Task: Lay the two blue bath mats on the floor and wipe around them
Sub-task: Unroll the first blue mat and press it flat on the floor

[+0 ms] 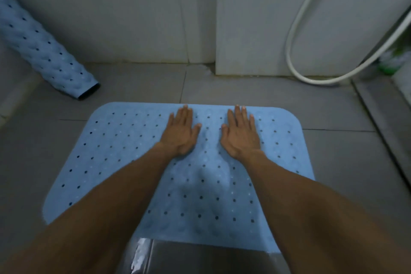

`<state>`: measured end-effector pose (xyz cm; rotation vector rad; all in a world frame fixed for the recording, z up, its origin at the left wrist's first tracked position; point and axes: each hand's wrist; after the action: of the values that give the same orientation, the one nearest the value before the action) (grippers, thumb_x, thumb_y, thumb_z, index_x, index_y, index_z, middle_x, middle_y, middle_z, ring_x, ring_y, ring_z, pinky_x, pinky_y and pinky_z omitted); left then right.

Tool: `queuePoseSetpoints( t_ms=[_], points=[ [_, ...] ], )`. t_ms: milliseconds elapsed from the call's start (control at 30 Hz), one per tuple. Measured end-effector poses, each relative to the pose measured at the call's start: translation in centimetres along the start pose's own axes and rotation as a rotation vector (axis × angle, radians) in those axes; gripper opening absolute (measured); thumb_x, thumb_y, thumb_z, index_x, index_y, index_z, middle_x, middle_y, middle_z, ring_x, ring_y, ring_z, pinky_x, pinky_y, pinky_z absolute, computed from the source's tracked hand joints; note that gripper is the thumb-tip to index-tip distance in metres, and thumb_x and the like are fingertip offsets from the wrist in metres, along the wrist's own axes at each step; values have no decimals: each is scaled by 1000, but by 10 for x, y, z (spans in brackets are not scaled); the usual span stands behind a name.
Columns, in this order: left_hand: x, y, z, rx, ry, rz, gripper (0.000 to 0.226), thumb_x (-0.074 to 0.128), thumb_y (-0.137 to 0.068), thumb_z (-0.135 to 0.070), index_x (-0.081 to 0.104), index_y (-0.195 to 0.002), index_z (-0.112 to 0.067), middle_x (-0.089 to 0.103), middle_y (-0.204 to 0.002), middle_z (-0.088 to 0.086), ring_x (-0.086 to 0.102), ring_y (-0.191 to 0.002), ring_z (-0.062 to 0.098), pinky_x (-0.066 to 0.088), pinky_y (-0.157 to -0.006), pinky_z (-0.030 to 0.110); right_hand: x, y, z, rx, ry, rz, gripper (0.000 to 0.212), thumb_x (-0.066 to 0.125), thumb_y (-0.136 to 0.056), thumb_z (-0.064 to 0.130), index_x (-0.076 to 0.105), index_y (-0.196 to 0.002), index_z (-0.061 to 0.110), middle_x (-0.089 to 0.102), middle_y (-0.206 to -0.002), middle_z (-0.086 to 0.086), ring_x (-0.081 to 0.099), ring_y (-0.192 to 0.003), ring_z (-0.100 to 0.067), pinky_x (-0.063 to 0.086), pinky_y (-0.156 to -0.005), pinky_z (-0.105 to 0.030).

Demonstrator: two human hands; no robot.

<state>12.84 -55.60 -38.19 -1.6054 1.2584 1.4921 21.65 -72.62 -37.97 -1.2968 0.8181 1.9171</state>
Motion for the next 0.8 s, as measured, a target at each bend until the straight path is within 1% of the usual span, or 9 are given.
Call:
queuePoseSetpoints(
  t_ms=[133, 267, 367, 433, 500, 600, 667, 733, 800],
  points=[
    [21, -16, -74, 54, 58, -58, 68, 16, -102, -47, 1, -154, -6, -6, -162, 11, -8, -150, 20, -11, -120, 38, -12, 2, -58, 87, 22, -39, 61, 18, -104, 37, 8, -158, 12, -5, -166, -9, -12, -152, -23, -12, -122, -43],
    [38, -34, -109, 53, 72, -119, 68, 13, -102, -48, -2, -154, -7, -9, -162, 9, -11, -149, 18, -12, -120, 38, -5, -8, -90, 126, 13, -53, 61, 16, -104, 38, 3, -158, 12, -6, -166, -8, -13, -152, -21, -9, -123, -43],
    [55, -34, -113, 41, 64, -129, 68, 11, -100, -47, 0, -154, -7, -6, -163, 9, -9, -150, 18, -9, -121, 40, 12, -5, -95, 123, 17, -134, 64, 18, -103, 42, 6, -158, 11, -2, -166, -7, -8, -153, -19, -8, -124, -43],
    [61, -34, -111, 56, 50, -193, 67, 16, -101, -45, 6, -154, -6, 1, -163, 10, -4, -150, 19, -3, -122, 42, 16, -6, -95, 113, 11, -174, 66, 19, -102, 44, 9, -158, 10, 3, -166, -7, -4, -153, -19, -6, -124, -42],
    [60, -35, -111, 65, 63, -204, 66, 19, -101, -44, 9, -154, -6, 5, -163, 10, -1, -151, 19, 0, -122, 43, 15, -8, -96, 108, 3, -186, 68, 20, -100, 45, 13, -158, 10, 7, -166, -8, 1, -154, -22, -2, -124, -43],
    [56, -36, -114, 38, 53, -174, 66, 17, -101, -45, 8, -155, -8, 3, -163, 9, -4, -151, 18, 2, -122, 44, 11, -11, -93, 140, -29, -213, 66, 27, -100, 45, 25, -155, 9, 18, -164, -8, 10, -153, -24, 6, -124, -45],
    [55, -36, -115, 33, 36, -144, 66, 15, -101, -45, 4, -155, -8, -1, -163, 8, -8, -150, 18, 1, -122, 45, 8, -13, -87, 183, -10, -213, 64, 29, -100, 46, 32, -152, 9, 24, -162, -9, 15, -151, -26, 9, -123, -47],
    [54, -35, -116, 25, 33, -124, 66, 13, -101, -45, 1, -155, -8, -4, -163, 8, -10, -150, 18, -1, -122, 44, 4, -17, -83, 203, 27, -190, 64, 30, -101, 47, 35, -150, 7, 27, -161, -11, 18, -150, -28, 11, -122, -49],
    [53, -35, -116, 14, 38, -118, 66, 14, -101, -45, 1, -155, -9, -5, -163, 7, -11, -150, 17, -1, -122, 44, 3, -17, -82, 197, 47, -175, 65, 28, -101, 48, 34, -150, 6, 26, -161, -12, 17, -150, -29, 10, -122, -50]
  ],
)
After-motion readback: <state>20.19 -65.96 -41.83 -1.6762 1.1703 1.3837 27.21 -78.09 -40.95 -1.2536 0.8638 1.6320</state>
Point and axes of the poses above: each hand's wrist, its own y-axis away from the middle knuckle, its own x-axis out of the palm, z = x × y
